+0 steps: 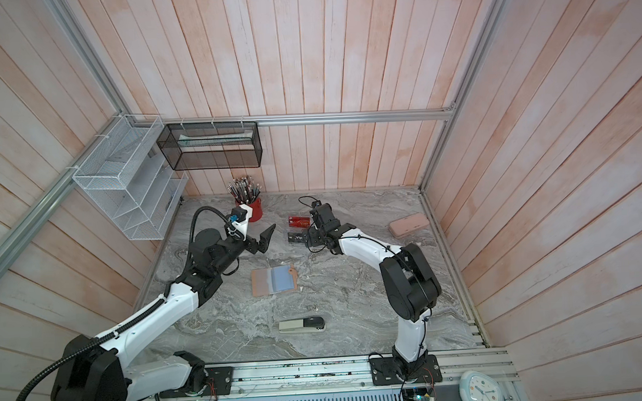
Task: Take the credit cards out of the card holder
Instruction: Touch the credit card in the storage box.
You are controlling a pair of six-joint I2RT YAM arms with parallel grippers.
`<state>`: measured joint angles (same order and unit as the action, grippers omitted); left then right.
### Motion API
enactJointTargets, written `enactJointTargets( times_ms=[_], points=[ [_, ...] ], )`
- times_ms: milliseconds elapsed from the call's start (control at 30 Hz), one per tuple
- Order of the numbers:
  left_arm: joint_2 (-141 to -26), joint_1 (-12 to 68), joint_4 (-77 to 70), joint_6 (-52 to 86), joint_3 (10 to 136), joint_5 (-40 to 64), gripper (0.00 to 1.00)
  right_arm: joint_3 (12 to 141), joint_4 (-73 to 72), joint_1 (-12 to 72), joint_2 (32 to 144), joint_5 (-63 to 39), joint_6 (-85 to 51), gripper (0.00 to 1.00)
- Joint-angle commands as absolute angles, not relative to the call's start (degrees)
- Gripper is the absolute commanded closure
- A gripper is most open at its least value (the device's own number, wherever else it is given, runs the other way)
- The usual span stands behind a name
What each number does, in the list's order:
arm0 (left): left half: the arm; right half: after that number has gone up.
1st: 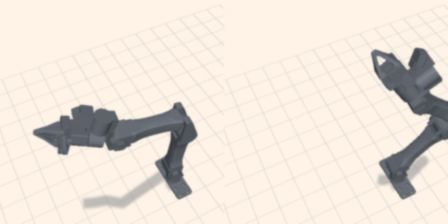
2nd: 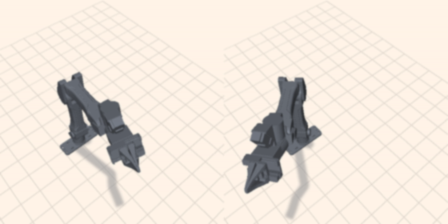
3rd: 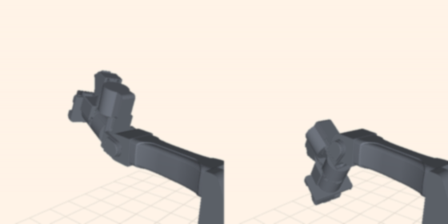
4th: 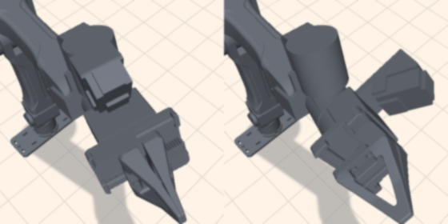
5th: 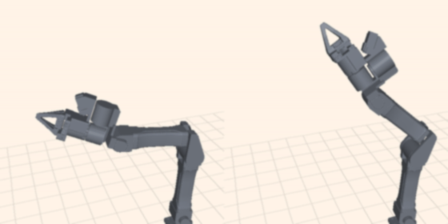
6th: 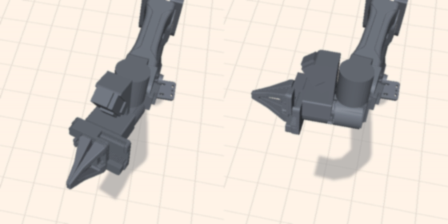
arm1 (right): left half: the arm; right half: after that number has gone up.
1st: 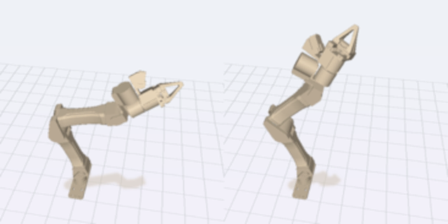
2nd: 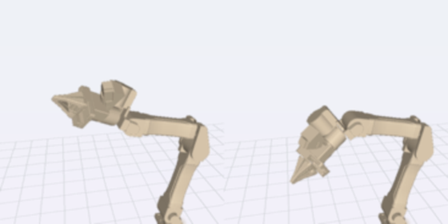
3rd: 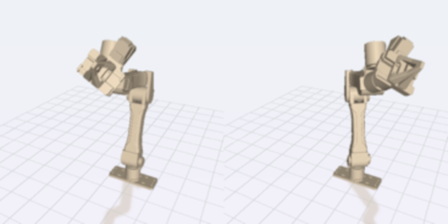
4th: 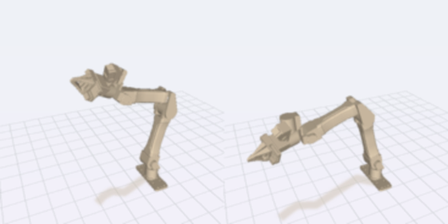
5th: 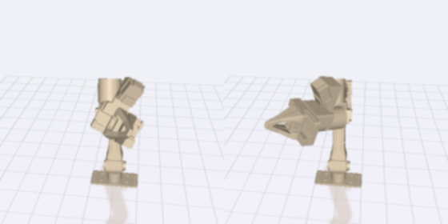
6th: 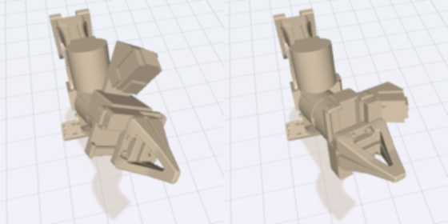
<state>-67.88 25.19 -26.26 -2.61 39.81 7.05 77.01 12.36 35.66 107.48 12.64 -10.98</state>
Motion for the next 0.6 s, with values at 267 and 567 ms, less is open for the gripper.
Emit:
enactJointTargets(
  times_ms=[267, 567],
  points=[
    [-63.6, 24.9, -36.3, 12.2, 32.3, 6.2, 0.00, 86.0, 17.8, 39.1, 114.9, 22.9, -9.5, 0.02],
    [-63.2, 24.8, -37.5, 13.6, 30.5, 5.3, 0.00, 89.1, 18.8, 39.6, 118.3, 25.3, -10.2, 0.02]
  ],
)
